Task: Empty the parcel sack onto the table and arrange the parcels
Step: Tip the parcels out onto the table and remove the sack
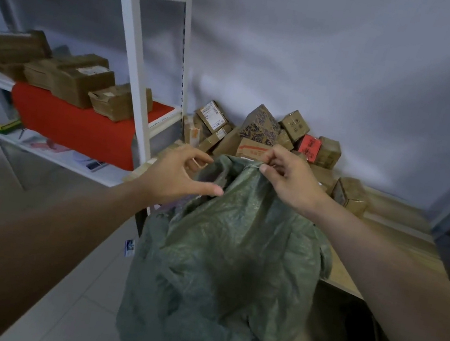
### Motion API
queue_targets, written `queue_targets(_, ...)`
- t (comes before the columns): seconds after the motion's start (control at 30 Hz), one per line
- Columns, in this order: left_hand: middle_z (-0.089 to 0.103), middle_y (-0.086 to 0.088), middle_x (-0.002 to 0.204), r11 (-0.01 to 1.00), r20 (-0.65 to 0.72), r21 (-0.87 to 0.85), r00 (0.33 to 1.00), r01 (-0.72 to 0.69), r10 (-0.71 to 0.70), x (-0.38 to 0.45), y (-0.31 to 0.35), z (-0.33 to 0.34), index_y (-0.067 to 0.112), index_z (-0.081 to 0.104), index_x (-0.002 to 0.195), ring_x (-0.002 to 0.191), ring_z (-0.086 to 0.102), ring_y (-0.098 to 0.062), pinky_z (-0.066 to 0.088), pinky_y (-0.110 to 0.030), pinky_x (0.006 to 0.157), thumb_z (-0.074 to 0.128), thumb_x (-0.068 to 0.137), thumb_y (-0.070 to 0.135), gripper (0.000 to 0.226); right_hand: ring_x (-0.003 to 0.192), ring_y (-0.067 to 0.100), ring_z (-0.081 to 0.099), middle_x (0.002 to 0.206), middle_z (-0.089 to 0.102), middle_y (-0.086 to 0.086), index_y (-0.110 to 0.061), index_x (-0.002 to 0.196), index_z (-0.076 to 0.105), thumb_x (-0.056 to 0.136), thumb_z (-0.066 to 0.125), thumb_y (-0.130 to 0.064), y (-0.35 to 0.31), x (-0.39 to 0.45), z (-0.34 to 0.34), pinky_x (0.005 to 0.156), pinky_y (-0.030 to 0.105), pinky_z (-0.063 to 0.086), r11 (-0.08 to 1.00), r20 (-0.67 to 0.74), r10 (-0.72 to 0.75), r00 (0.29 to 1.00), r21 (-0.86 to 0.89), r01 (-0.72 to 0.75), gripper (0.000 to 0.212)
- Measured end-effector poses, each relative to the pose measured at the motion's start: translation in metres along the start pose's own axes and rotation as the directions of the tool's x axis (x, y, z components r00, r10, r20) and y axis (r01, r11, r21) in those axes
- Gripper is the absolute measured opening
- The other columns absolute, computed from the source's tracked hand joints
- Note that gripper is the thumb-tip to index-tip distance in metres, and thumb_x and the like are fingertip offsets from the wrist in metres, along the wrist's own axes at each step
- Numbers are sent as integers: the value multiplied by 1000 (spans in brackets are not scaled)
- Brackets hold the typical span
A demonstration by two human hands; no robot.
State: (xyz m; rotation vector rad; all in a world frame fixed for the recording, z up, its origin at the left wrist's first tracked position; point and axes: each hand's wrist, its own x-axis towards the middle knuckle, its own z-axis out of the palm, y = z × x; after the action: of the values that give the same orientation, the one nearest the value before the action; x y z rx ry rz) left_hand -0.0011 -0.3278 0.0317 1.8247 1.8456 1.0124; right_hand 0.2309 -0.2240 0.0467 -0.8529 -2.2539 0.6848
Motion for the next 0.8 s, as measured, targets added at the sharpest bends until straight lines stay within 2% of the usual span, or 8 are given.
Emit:
queue_targets(0.13, 67, 2, 98, 999, 70, -33, 997, 28, -26, 2, 1, 7, 20, 70, 112, 90, 63, -19, 55, -36, 80, 82, 54, 56, 70, 96, 29, 63, 99, 69, 8, -14, 96, 56, 98, 59, -15, 1, -5, -10, 92, 52, 51, 999, -9, 50, 999, -21, -50, 3)
queue_targets(0.3, 67, 6, 74, 999, 19, -50, 1000, 14, -13, 15, 4, 26, 9, 75, 92, 61, 57, 3, 49, -18, 60, 80, 80, 23, 20, 99, 28, 63, 102, 69, 9, -14, 97, 57, 98, 59, -14, 1, -14, -20, 93, 46, 52, 995, -20, 86, 996, -52, -87, 2)
queue_targets(0.37, 71, -5, 83, 993, -60, -98, 996, 60, -66, 20, 3, 22, 5, 72, 92, 67, 62, -4, 54, -21, 62, 72, 87, 14, 10, 95, 27, 63, 96, 66, 6, -15, 95, 56, 98, 58, -13, 7, -19, -31, 87, 41, 52, 989, -28, 102, 994, -107, -104, 4)
queue_targets(0.47, 67, -8, 90, 973, -190, -177, 964, 151, -184, 28, 1, 2, 9, 65, 91, 81, 63, -18, 52, -25, 69, 66, 92, 15, 6, 85, 18, 59, 85, 59, -7, -26, 93, 53, 98, 57, -16, 17, -31, -51, 72, 29, 46, 906, 11, 191, 982, -388, -171, 11)
queue_targets(0.6, 70, -10, 91, 992, -155, -105, 985, 64, -80, 39, 18, 3, 11, 62, 87, 90, 65, -26, 52, -33, 80, 65, 92, 19, 10, 98, 26, 62, 87, 60, -6, -33, 81, 48, 94, 56, -19, 23, -37, -56, 92, 38, 43, 720, -2, 360, 933, -636, -279, 21)
queue_targets(0.67, 71, -11, 93, 990, -139, -141, 989, 27, -46, 41, 30, 9, 15, 60, 84, 92, 66, -27, 51, -36, 83, 65, 93, 19, 10, 112, 25, 59, 107, 66, -5, -37, 97, 56, 91, 64, -26, 18, -35, -53, 106, 45, 39, 761, 4, 385, 923, -567, -315, 15)
queue_targets(0.73, 70, -7, 92, 990, -99, -138, 995, -2, -12, 44, 39, 14, 18, 60, 83, 90, 65, -24, 51, -36, 80, 65, 93, 20, 11, 124, 23, 51, 125, 60, -8, -35, 134, 51, 83, 75, -41, 10, -30, -49, 111, 53, 33, 872, 60, 372, 926, -365, -327, 56)
queue_targets(0.8, 68, 0, 89, 991, -72, -127, 997, -32, 23, 43, 43, 20, 14, 63, 88, 88, 64, -18, 51, -32, 77, 65, 93, 21, 9, 130, 21, 46, 125, 58, -12, -35, 146, 40, 73, 78, -55, -4, -24, -38, 113, 54, 31, 936, 97, 314, 944, -197, -291, 84)
